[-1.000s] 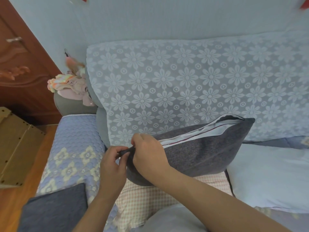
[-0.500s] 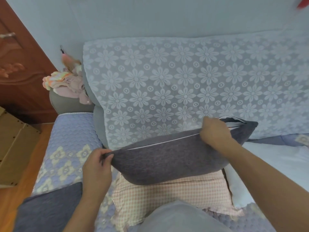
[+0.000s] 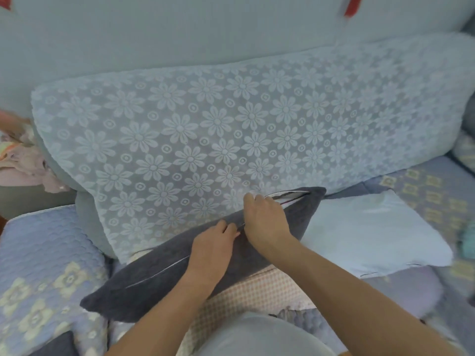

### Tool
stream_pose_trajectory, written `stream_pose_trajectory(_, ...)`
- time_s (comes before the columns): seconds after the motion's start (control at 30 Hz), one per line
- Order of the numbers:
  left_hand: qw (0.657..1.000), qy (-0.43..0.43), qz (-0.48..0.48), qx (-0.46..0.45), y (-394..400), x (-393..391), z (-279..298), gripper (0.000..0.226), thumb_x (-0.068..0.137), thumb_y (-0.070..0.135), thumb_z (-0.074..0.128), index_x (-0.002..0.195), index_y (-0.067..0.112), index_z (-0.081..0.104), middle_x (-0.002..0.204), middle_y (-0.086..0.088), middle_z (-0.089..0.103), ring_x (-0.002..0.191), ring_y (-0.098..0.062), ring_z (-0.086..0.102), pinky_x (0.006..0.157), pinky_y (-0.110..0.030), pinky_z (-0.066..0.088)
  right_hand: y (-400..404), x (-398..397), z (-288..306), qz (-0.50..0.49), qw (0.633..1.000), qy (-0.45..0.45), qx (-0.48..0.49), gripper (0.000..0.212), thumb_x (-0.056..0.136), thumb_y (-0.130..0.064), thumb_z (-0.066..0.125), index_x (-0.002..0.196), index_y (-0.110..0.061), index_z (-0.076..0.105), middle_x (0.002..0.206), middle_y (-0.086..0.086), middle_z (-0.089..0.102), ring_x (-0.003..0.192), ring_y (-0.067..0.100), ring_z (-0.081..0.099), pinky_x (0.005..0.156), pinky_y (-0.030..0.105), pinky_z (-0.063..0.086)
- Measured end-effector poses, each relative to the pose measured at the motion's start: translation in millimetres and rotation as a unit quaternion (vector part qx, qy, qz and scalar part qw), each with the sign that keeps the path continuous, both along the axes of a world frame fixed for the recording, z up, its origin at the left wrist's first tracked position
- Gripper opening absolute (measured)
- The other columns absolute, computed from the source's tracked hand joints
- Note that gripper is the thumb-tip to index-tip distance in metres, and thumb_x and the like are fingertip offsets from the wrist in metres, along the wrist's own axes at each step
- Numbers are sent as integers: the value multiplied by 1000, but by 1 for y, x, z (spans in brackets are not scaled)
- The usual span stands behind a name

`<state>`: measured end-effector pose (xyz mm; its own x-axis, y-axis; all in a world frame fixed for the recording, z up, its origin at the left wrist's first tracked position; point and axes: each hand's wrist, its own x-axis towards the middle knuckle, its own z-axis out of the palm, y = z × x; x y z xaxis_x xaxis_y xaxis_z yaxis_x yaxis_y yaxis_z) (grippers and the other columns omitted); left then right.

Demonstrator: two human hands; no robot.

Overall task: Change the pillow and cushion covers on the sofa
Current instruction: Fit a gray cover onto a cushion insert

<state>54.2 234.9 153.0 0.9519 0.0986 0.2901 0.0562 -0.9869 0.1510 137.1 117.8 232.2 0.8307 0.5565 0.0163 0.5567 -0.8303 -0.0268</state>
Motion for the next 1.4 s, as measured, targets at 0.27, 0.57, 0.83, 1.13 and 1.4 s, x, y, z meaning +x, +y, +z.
stream_pose_trajectory(0.27, 999, 33, -13, -11, -15, 4, 16, 28, 93, 28, 69, 78, 17, 49, 74, 0, 49, 55, -22, 53, 42, -29, 22, -71, 61, 8, -107, 990, -27, -84, 23, 88, -8, 55, 109, -13, 47, 100, 7, 61, 93, 28, 60, 71, 35, 38)
stream_pose_trajectory(0.57, 999, 32, 13, -15, 2, -25, -3, 21, 98, 37, 62, 113, 22, 65, 113, -1, 64, 92, -23, 63, 78, -38, 52, -96, 75, -12, -47, 993, -13, -106, 51, 82, -14, 60, 132, -15, 48, 136, 14, 43, 125, 35, 40, 106, 45, 35)
stream_pose_trajectory(0.83, 983, 154, 28, 91, 72, -135, -27, 18, 88, 31, 54, 101, 19, 59, 87, -5, 65, 74, -29, 67, 63, -44, 56, -93, 29, -88, 178, 979, 28, -95, 18, 74, -12, 73, 85, -26, 69, 89, -6, 67, 102, 23, 62, 117, 52, 19)
stream_pose_trajectory(1.13, 986, 132, 24, 102, 154, -18, 140, 27, 102, 43, 50, 87, 23, 60, 83, 1, 66, 78, -25, 63, 68, -37, 49, -72, 114, 40, 193, 976, -100, -1, 32, 103, -38, 42, 105, -19, 67, 103, 1, 68, 115, 30, 49, 117, 58, 16)
stream_pose_trajectory(1.4, 952, 282, 117, -31, 9, -31, 13, 54, 103, 36, 44, 155, 29, 34, 159, -13, 33, 143, -37, 33, 114, -55, 34, -116, 35, -80, -86, 974, 209, 6, 57, 106, -35, 37, 157, -18, 20, 158, 18, 27, 142, 40, 28, 116, 48, 28)
